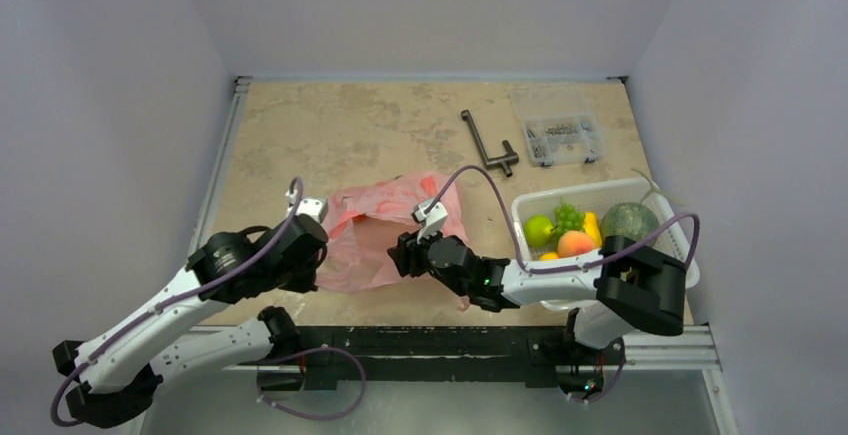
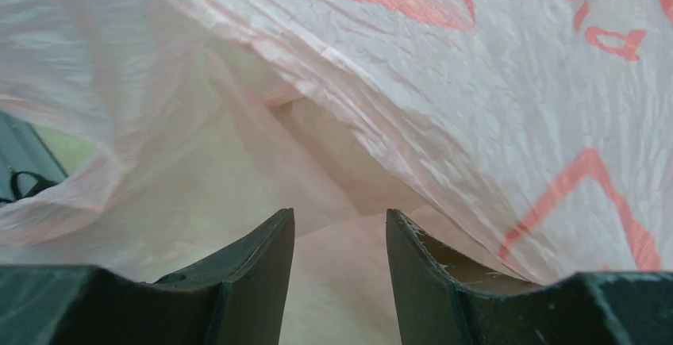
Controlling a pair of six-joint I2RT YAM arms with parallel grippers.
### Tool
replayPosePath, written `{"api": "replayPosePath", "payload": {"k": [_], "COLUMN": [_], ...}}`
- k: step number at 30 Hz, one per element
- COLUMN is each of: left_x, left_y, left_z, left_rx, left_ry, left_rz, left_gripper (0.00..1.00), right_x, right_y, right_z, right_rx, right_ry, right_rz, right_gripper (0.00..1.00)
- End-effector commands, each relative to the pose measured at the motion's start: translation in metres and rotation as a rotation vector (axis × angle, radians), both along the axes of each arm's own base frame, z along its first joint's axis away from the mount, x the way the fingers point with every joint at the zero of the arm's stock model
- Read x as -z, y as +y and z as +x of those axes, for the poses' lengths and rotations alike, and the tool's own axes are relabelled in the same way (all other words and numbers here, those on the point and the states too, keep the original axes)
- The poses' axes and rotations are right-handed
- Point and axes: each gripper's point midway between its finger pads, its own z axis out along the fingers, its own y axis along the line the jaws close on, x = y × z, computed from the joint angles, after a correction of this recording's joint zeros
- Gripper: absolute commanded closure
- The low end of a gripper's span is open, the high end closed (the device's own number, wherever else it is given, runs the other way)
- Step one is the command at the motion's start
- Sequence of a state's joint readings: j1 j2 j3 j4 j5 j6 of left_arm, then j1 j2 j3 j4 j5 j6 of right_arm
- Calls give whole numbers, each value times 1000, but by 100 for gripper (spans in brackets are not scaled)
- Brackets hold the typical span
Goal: Take the fake fruits out of the plastic bag
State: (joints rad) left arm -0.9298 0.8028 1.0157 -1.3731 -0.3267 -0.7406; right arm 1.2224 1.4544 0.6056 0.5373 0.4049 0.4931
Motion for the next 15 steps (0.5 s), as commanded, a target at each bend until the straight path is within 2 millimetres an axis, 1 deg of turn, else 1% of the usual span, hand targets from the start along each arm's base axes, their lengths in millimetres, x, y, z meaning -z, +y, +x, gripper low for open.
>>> {"api": "replayPosePath", "payload": {"k": [1,3,6,8,10,12,15], "left_x": [-6,-6,-12,-19,-24,-25,-23], "left_y": [3,-3,-13,-22,-25,-25,-29], "left_z": [-12,-13,-13,-13,-14,-16,-21], "left_rx": [-14,11,56,114,148,155,191], "left_ry": [-9,-24,-54,-82,-105,-120,-99], "left_rz": [-94,-148,-216,-272,-308,-327,-347], "left_gripper": [100,100,100,100,100,100,100], "right_x": [-20,-23,-31,-36,-38,-36,-28], "right_y": [15,23,36,43,48,52,42], "right_z": [21,24,31,41,50,58,72], "right_rx": [91,112,146,199,251,314,474], "right_ry": [-103,-128,-153,-170,-181,-158,-119], "right_rz": [28,41,91,131,157,197,234], "right_gripper": [53,52,50,47,45,41,33]}}
